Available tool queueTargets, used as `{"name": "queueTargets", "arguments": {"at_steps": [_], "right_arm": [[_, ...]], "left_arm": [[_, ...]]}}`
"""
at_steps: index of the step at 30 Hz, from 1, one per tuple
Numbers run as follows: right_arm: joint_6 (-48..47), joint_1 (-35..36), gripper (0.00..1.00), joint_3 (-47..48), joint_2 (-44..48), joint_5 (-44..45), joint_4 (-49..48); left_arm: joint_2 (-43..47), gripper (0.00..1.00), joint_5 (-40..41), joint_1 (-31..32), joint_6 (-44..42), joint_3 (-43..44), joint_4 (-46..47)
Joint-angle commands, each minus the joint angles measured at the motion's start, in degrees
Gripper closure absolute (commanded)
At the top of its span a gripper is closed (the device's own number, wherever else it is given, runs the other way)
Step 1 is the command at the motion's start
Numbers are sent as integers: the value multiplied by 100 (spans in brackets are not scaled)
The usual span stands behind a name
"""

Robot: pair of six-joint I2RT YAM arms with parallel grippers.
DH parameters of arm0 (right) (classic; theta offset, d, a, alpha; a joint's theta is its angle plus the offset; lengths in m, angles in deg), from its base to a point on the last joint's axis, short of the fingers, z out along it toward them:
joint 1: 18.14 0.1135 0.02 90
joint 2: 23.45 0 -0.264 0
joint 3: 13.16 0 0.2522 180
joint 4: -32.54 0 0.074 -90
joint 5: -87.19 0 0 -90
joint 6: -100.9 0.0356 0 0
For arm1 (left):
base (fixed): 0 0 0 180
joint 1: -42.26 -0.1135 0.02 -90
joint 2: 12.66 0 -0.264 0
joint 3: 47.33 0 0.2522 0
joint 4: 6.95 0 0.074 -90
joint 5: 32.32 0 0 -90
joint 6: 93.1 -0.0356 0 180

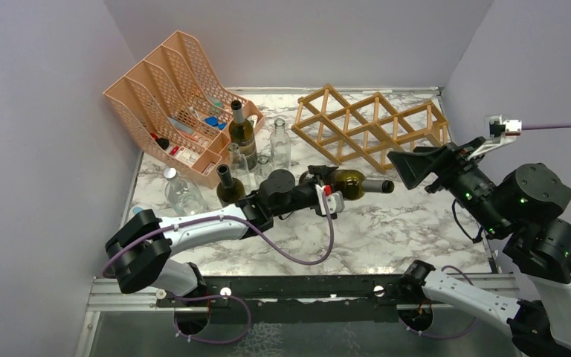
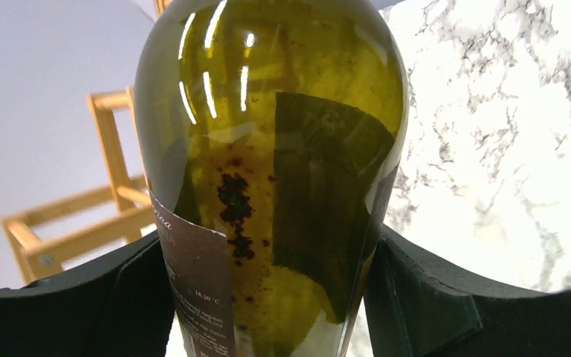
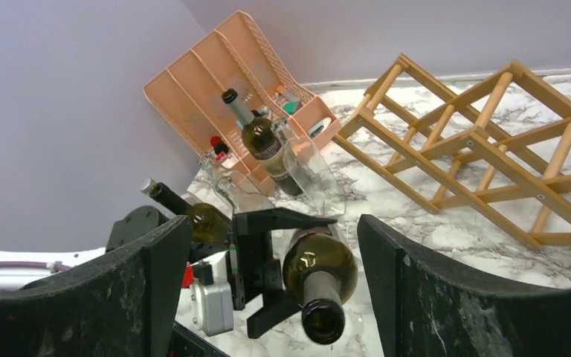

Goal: Put the wine bottle on the wine rack

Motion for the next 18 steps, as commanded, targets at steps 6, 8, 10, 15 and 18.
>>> {"name": "queueTargets", "arguments": {"at_steps": [6, 8, 10, 15, 18], "right_arm": [[-165, 29, 19, 433, -397, -492, 1802], [-177, 25, 19, 434, -442, -586, 1971], [-175, 33, 20, 417, -493, -613, 2172], [-151, 30, 24, 337, -580, -647, 2491], [-130, 35, 28, 125, -532, -708, 2516]], "left_arm": [[-17, 100, -683, -3, -3220, 995, 634], [-100, 100, -658, -12, -3785, 1094, 564], [-172, 100, -694, -35, -4229, 1211, 417], [-183, 100, -1073, -199, -4920, 1410, -99], [-149, 100, -1273, -315, -5214, 1579, -433]]}}
